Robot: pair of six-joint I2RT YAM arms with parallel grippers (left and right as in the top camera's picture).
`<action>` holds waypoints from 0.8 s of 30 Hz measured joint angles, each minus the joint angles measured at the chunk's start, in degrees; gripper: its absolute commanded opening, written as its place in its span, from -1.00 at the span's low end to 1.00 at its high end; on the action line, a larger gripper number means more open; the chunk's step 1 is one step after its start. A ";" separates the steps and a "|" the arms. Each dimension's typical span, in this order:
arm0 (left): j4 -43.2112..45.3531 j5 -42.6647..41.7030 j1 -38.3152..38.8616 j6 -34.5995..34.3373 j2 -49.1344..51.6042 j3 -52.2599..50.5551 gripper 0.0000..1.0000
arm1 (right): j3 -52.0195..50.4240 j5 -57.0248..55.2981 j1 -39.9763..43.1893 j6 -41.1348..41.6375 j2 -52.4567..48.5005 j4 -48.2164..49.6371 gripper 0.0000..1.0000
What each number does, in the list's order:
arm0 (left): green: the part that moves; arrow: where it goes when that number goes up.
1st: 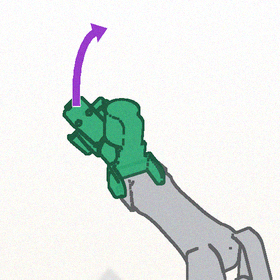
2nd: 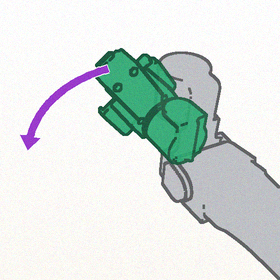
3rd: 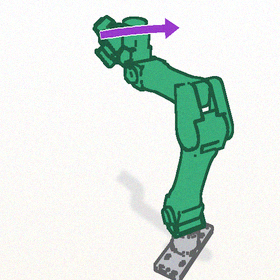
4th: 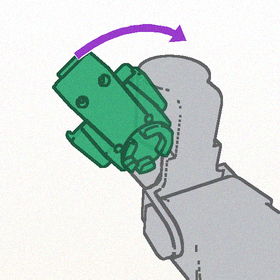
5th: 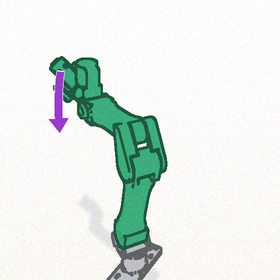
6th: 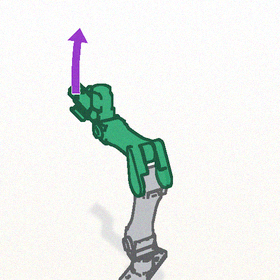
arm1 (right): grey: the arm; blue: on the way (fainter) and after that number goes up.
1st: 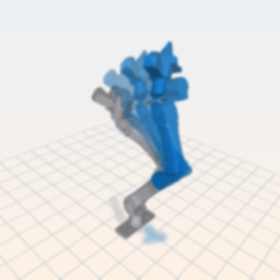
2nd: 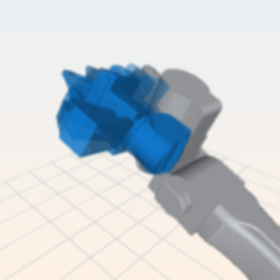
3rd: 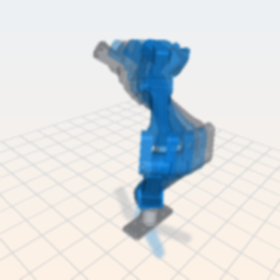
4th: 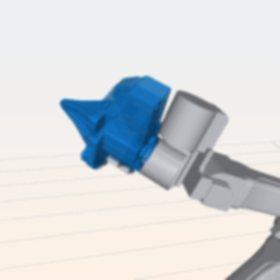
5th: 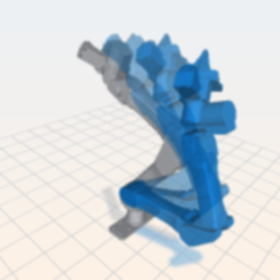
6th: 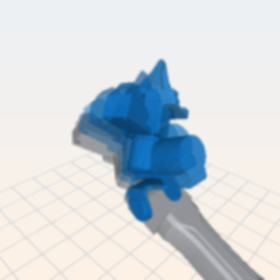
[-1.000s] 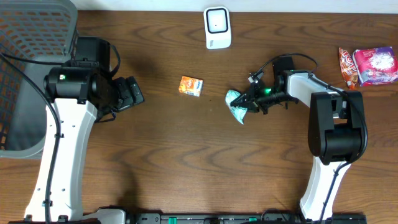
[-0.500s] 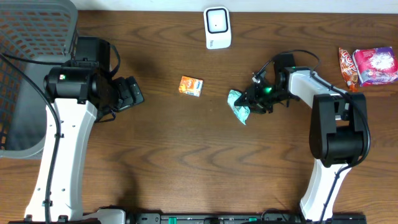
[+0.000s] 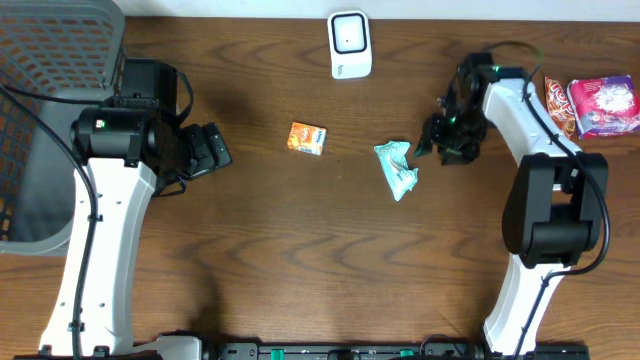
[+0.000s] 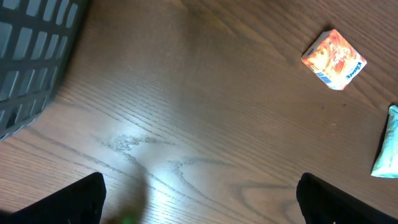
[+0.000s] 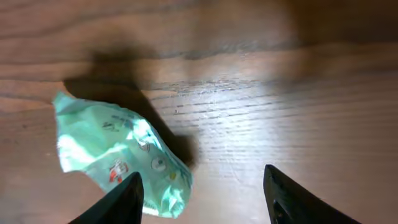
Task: Scan the item barcode
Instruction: 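Regrasp the mint-green pouch with the right gripper and lift it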
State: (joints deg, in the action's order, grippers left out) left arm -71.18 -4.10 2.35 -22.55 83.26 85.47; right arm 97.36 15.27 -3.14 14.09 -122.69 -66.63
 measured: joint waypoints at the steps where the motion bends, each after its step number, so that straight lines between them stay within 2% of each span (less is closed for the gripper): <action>1: 0.00 0.00 0.00 0.00 0.00 0.00 0.96 | 0.79 -0.63 -0.22 -0.37 0.02 -0.46 0.10; 7: 0.00 -0.02 0.00 0.00 0.00 0.00 0.96 | 2.01 -2.69 -3.28 -3.21 0.11 -1.20 -0.01; 18: 0.00 -0.02 0.00 0.00 0.00 0.00 0.96 | 2.01 -3.04 -11.85 -9.16 0.11 0.52 -0.03; 20: 0.00 -0.02 0.00 0.00 0.00 0.00 0.96 | 2.01 -3.34 -12.57 -9.66 0.11 0.50 -0.13; 22: 0.00 -0.02 0.00 0.00 0.00 0.00 0.96 | 2.01 -3.56 -12.96 -10.43 0.11 0.44 -0.41; 24: 0.00 -0.02 0.00 0.00 0.00 0.00 0.96 | 2.01 -3.78 -13.03 -10.51 0.11 0.20 -0.51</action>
State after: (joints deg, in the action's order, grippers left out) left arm -71.18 -4.12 2.35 -22.55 83.26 85.47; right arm 99.37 11.49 -16.16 3.57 -122.58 -66.43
